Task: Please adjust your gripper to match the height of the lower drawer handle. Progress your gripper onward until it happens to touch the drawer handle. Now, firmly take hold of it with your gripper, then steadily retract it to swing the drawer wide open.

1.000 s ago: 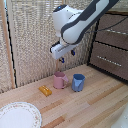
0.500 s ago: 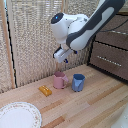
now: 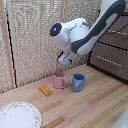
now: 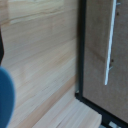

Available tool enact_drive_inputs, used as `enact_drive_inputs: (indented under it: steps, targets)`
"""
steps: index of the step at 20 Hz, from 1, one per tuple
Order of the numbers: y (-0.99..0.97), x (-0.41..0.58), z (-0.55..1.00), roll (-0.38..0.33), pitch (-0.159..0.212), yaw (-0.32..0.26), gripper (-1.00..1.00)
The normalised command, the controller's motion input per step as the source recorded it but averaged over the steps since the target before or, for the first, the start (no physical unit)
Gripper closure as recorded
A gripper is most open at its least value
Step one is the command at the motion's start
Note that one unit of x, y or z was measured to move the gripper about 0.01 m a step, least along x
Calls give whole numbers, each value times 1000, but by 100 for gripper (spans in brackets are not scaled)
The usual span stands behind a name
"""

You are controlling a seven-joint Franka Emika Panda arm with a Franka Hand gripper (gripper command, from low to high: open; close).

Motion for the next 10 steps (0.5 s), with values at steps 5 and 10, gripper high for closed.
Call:
enact_drive_inputs:
  steps: [5, 10]
  targets:
    - [-300, -71, -7, -375, -56, 115, -100]
    - [-350, -129, 0, -375, -21, 91, -100]
